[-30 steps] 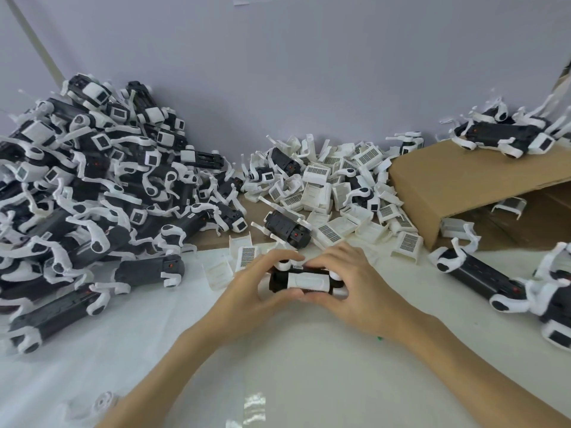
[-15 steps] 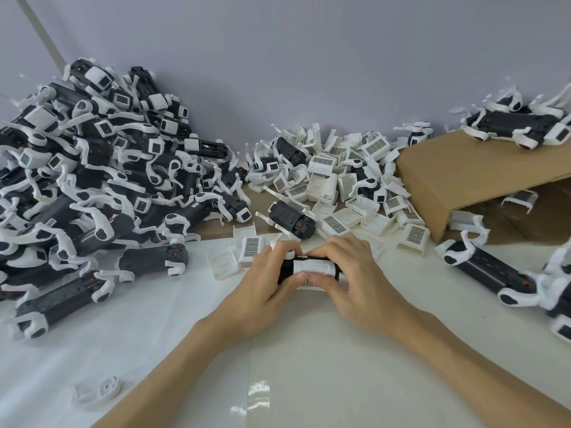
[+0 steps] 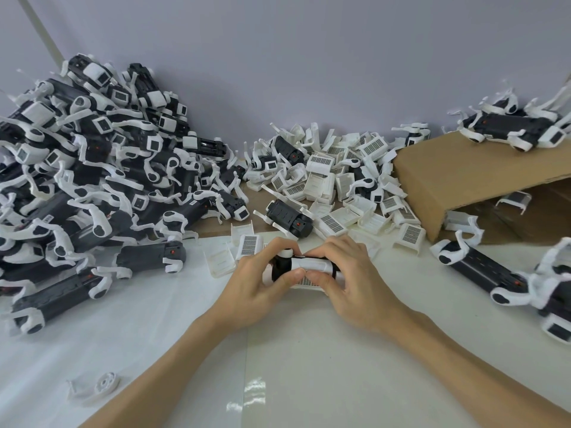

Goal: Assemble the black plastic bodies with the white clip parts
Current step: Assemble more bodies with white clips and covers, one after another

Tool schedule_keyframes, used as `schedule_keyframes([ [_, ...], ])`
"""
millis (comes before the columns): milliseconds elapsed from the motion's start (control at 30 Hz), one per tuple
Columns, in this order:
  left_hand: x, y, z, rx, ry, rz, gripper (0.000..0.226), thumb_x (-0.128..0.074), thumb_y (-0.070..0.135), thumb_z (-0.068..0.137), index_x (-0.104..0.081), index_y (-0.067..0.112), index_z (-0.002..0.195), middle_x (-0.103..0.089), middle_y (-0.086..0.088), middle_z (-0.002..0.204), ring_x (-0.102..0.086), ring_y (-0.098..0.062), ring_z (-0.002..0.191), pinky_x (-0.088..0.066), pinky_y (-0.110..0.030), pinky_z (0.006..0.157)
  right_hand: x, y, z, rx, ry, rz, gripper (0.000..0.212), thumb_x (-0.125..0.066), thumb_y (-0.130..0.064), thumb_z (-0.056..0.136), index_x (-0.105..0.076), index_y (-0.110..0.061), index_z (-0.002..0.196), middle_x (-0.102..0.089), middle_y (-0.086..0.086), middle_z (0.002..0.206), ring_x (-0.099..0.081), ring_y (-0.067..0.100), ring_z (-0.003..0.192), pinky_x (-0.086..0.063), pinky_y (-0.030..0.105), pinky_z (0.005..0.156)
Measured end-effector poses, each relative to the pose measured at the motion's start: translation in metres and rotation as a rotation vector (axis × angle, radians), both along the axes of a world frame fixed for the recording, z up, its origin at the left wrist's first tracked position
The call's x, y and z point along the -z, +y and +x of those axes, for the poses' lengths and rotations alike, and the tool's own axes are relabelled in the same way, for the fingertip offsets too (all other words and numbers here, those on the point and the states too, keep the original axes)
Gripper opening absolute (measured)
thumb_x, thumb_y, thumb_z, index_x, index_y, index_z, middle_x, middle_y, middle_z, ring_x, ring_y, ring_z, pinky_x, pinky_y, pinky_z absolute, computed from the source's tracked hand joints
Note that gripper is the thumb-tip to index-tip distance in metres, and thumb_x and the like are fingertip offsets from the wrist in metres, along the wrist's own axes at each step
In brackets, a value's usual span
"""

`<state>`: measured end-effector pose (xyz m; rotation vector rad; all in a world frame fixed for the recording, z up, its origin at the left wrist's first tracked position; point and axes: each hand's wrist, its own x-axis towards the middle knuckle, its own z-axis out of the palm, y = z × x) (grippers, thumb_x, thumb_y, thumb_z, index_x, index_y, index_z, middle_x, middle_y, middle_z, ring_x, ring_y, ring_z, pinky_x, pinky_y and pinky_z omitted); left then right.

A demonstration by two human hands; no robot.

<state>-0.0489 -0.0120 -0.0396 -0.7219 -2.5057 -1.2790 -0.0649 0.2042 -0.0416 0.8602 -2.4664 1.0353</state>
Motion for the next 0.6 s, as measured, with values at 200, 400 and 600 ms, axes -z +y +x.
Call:
schedule_keyframes([
  [200, 0.000, 0.000, 0.000, -0.009, 0.002, 0.019, 0.018, -0.067, 0.038, 0.103, -0.062, 0.027, 0.117, -0.053, -0.001, 0.075, -0.051, -0.018, 0.073, -0.036, -0.014, 0.068, 0.000, 0.001, 0.000, -0.017, -0.016, -0.003, 0.027, -0.058, -0.039, 0.098, -0.071, -0.018, 0.111, -0.055, -0.017, 0.096, -0.054, 0.015, 0.099, -0.038, 0.042, 0.093],
  [400, 0.000, -0.004, 0.002, 0.025, -0.081, -0.020, 0.034, -0.056, 0.048, 0.105, -0.054, 0.035, 0.137, -0.064, 0.013, 0.105, -0.061, -0.016, 0.103, -0.046, -0.030, 0.094, 0.003, 0.006, -0.003, -0.025, 0.101, 0.070, 0.030, -0.061, -0.037, 0.101, -0.070, -0.020, 0.124, -0.063, -0.012, 0.110, -0.055, 0.015, 0.108, -0.037, 0.036, 0.097],
  [600, 0.003, 0.000, 0.002, 0.031, -0.129, -0.062, 0.066, -0.069, 0.023, 0.103, -0.033, 0.034, 0.158, -0.057, 0.006, 0.139, -0.059, -0.020, 0.123, -0.046, -0.036, 0.111, -0.002, 0.015, -0.011, 0.024, 0.251, 0.155, 0.036, -0.060, -0.036, 0.101, -0.069, -0.016, 0.129, -0.067, -0.007, 0.121, -0.057, 0.017, 0.122, -0.033, 0.045, 0.114],
])
